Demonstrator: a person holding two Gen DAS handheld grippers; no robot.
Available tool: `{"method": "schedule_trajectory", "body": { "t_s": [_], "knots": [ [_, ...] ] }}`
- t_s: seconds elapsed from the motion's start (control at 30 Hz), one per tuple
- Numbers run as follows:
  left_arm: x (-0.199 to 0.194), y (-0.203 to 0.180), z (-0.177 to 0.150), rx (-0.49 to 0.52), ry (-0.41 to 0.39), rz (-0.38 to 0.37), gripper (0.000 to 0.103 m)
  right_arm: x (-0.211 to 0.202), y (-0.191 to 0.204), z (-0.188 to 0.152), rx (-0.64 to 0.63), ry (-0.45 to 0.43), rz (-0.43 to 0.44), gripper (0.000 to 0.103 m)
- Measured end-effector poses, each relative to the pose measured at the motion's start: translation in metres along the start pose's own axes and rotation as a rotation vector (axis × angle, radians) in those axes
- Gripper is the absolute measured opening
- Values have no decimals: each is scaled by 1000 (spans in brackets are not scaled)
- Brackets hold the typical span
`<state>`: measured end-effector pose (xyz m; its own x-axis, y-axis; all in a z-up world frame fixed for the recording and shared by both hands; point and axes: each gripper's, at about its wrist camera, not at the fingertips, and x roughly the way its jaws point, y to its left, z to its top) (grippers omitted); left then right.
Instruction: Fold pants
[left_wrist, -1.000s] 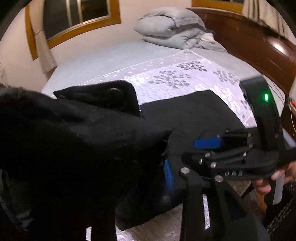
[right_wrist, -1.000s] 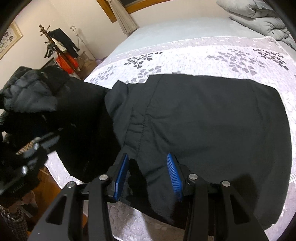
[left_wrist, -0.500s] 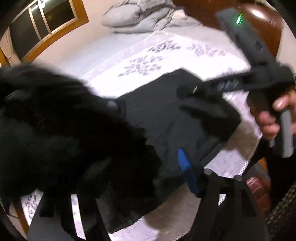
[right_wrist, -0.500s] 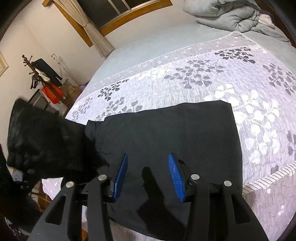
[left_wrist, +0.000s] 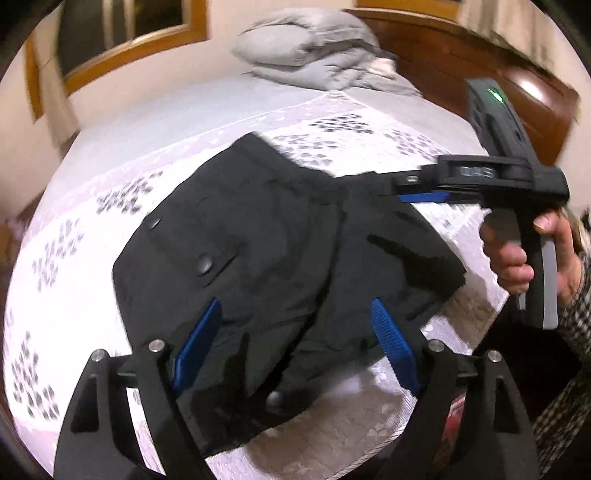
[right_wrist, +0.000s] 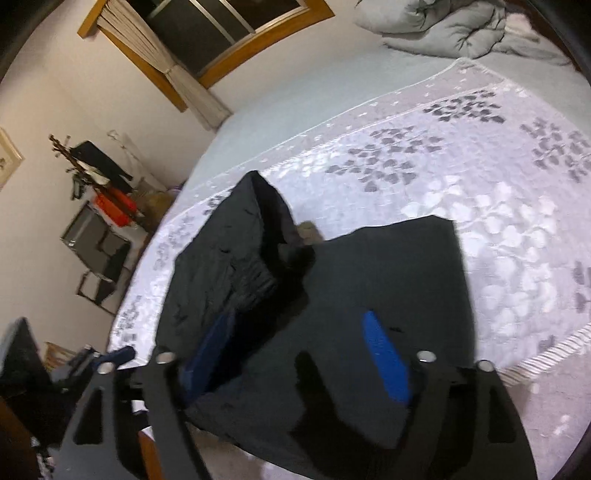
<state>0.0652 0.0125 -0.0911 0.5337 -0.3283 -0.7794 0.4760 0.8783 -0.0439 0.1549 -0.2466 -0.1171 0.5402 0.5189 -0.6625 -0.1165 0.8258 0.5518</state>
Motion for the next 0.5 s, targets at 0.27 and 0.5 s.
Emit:
{"method": "schedule_trajectory", "body": {
  "t_s": [0.27,0.5],
  "knots": [
    [9,55,2,-292,-12,22,86,63,-1,22,46,83,61,89],
    [13,63,0,-319,-10,44,90,98,16,31,-33,59,20,75]
  ]
}}
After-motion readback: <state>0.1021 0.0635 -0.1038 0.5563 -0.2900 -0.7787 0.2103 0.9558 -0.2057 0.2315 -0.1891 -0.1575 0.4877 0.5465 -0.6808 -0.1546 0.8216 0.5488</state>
